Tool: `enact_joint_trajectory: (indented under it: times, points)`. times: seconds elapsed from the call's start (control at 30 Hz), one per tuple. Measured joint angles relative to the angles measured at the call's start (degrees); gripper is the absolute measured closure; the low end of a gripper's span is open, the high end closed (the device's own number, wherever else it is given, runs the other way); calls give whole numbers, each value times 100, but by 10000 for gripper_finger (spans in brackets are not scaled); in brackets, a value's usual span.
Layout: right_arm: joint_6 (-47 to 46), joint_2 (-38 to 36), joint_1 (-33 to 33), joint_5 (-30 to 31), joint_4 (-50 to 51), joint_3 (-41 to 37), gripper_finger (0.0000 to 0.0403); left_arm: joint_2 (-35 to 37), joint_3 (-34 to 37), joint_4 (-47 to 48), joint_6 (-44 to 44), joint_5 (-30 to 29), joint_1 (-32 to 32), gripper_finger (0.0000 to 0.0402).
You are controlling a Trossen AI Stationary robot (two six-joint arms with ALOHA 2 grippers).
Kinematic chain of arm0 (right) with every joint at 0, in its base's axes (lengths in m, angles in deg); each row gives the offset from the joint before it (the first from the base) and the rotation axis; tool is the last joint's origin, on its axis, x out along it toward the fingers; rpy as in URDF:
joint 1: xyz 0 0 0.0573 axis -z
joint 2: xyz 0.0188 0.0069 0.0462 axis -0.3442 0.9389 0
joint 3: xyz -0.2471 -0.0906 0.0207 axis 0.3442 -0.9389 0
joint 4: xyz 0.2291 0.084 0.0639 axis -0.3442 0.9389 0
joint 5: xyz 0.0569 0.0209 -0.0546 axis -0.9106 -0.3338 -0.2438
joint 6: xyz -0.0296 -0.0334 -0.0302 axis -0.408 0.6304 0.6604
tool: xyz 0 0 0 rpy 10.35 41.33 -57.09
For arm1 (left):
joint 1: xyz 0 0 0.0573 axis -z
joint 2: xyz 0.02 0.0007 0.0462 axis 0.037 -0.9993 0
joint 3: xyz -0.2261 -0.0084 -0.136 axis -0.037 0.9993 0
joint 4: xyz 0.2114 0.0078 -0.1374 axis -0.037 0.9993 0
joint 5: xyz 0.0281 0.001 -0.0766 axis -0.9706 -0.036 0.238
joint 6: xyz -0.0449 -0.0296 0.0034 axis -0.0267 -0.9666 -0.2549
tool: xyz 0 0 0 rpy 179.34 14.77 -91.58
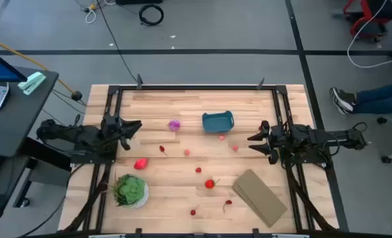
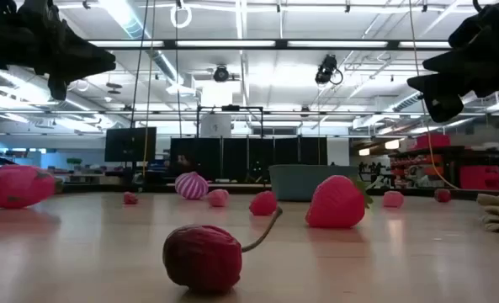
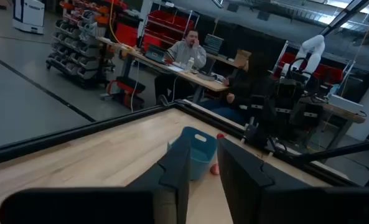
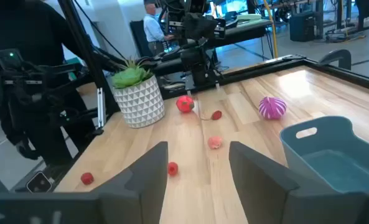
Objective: Pick and placing Produce into tupperware
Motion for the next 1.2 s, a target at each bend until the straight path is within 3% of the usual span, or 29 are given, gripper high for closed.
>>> enact_joint_trajectory:
  times: [1.2]
  points:
    - [2,0,0,-2,-2,0,223,0,0,2,0,-1,0,313]
